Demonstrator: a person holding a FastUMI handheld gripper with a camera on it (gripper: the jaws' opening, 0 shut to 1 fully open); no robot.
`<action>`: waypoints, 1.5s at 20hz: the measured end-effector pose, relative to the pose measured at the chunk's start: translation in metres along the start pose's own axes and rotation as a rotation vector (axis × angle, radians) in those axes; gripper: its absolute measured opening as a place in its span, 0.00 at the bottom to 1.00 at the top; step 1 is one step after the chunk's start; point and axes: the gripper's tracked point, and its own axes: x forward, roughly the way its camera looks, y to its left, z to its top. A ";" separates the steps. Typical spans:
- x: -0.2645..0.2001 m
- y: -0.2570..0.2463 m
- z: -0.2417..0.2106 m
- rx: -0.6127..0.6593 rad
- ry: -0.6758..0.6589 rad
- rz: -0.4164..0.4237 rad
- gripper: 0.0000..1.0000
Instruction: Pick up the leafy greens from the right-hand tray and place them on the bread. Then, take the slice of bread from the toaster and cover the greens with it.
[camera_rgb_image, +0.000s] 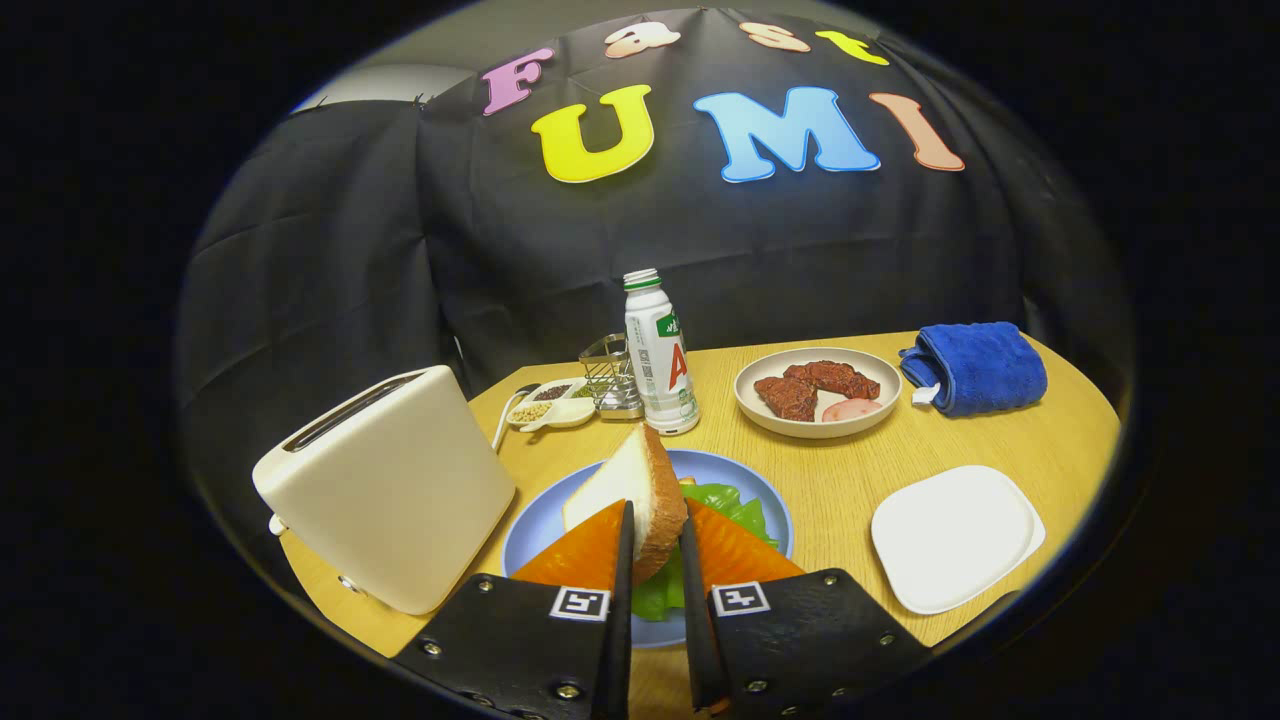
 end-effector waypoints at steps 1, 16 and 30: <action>0.000 -0.001 0.001 -0.017 -0.001 -0.002 0.30; -0.022 -0.049 0.018 -0.087 -0.045 -0.047 0.45; -0.175 -0.227 0.067 -0.129 -0.237 -0.214 0.45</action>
